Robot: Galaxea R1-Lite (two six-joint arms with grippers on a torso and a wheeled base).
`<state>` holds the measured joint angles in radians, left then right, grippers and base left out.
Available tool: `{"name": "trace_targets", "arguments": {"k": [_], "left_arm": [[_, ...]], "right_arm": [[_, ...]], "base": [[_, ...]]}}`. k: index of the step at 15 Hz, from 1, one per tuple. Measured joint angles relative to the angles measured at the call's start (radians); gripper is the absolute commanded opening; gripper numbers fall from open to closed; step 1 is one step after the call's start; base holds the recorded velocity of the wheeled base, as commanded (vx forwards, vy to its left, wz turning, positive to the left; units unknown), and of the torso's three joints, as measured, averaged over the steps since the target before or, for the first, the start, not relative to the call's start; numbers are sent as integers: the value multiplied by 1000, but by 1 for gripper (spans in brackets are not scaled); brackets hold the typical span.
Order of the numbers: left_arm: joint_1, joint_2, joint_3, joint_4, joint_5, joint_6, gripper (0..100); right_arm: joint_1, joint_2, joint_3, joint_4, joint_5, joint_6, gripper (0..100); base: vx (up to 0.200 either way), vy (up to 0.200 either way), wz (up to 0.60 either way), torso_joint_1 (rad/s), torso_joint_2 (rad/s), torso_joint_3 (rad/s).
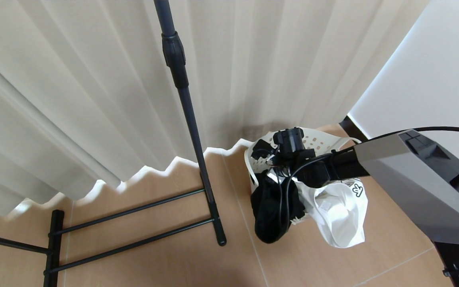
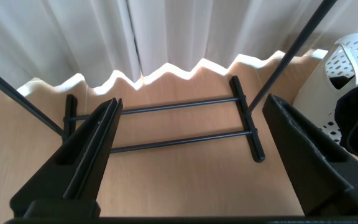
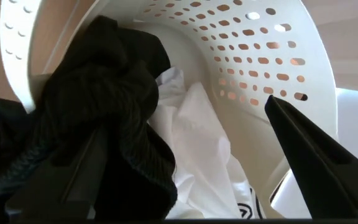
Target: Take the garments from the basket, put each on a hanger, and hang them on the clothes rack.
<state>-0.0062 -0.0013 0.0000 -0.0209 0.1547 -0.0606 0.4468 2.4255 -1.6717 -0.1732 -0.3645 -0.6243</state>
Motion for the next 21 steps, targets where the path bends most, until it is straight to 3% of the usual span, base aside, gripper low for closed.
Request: {"name": "trace_targets", "arguments": {"k": [4, 5, 9, 14, 17, 21], "left_arm": [[0, 0, 0, 0, 0, 0, 100], [0, 0, 0, 0, 0, 0, 100], [0, 0, 0, 0, 0, 0, 100], [0, 0, 0, 0, -1, 0, 100], [0, 0, 0, 0, 0, 0, 100], [0, 0, 0, 0, -1, 3, 100]], "right_arm": [[-10, 43, -47, 2, -2, 0, 100], [-12, 48, -50, 2, -2, 0, 0], [-13, 61, -48, 0, 6, 42, 0], [-13, 26, 3, 0, 37, 239, 0], [-5, -99, 132, 0, 47, 357, 0], [56, -417, 412, -23, 50, 537, 0]], "base": [[0, 0, 0, 0, 0, 0], [0, 0, 0, 0, 0, 0], [0, 0, 0, 0, 0, 0], [0, 0, 0, 0, 0, 0], [0, 0, 0, 0, 0, 0], [0, 0, 0, 0, 0, 0]]}}
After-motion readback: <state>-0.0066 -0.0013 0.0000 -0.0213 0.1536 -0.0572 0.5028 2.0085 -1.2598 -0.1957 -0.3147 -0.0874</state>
